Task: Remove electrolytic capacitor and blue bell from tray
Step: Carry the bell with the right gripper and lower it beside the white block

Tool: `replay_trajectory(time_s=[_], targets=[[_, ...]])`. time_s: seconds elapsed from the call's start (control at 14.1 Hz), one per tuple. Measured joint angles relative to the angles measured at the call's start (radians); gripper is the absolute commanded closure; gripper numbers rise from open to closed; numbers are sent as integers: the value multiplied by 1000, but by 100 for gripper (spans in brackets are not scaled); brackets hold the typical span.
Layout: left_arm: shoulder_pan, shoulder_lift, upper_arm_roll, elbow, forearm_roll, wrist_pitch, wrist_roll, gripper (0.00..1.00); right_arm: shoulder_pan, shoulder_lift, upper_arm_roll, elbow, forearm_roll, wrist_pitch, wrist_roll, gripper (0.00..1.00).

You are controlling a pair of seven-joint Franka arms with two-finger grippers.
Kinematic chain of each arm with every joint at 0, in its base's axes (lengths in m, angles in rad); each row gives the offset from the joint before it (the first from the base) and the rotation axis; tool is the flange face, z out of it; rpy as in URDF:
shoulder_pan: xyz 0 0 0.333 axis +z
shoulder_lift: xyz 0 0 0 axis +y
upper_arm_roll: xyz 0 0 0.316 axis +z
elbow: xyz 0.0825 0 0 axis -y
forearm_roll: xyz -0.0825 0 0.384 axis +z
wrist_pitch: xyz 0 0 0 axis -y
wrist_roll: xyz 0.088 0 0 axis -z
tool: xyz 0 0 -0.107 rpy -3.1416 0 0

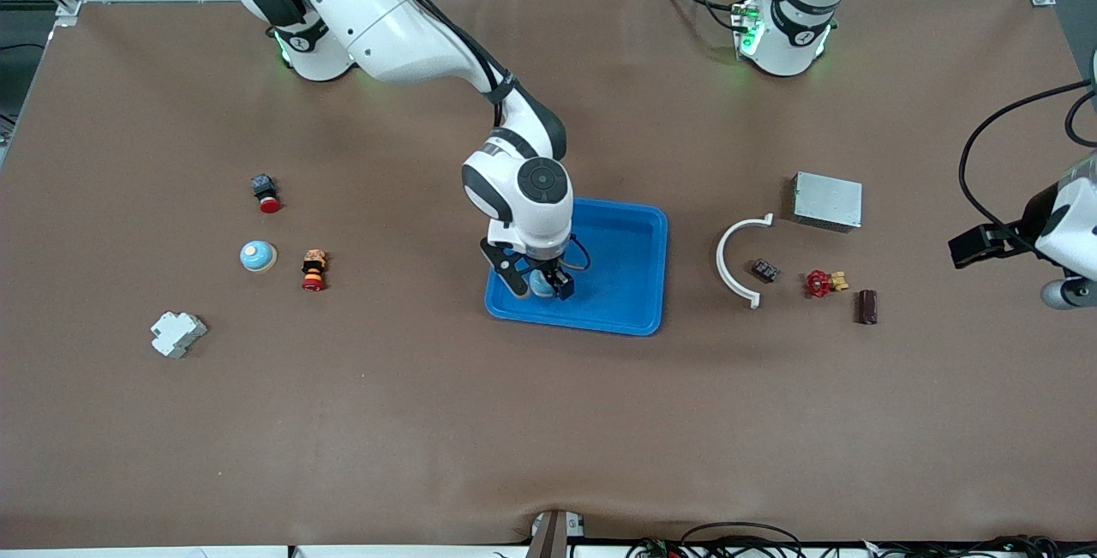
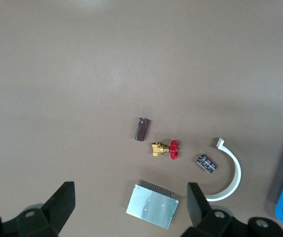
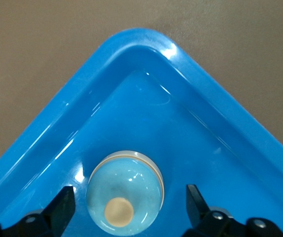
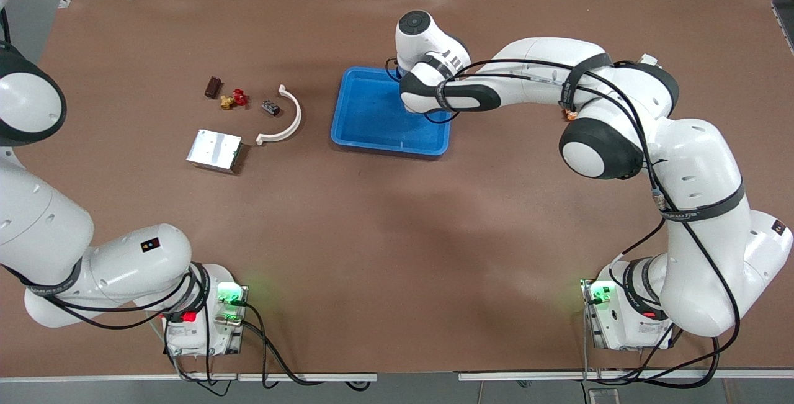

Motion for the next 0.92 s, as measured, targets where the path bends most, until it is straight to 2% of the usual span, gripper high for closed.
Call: replay_trajectory(time_s=[0.14,0.28,0.36,0.43,0.64,0.92], targets=[[-1,-38,-16,0,-2,-18,1,0,0,0,-4,0,-4,0,0,44],[-26,-70,-17,-1,-33,-51,1,0,0,0,-6,1,-27,0,0,75],[-59,-87,5,-7,-60,-67,-1,0,0,0,-6,2,-34,0,0,85],[-112,-108,62,-19,-100,-75,-1,0,0,0,-6,2,-39,0,0,100],[-310,-179,307,-79,-196,-79,1,0,0,0,-6,4,-41,-1,0,100],[-439,-294,460,-199,-237,-81,1,0,0,-4,1,46,-5,-55,1,100]])
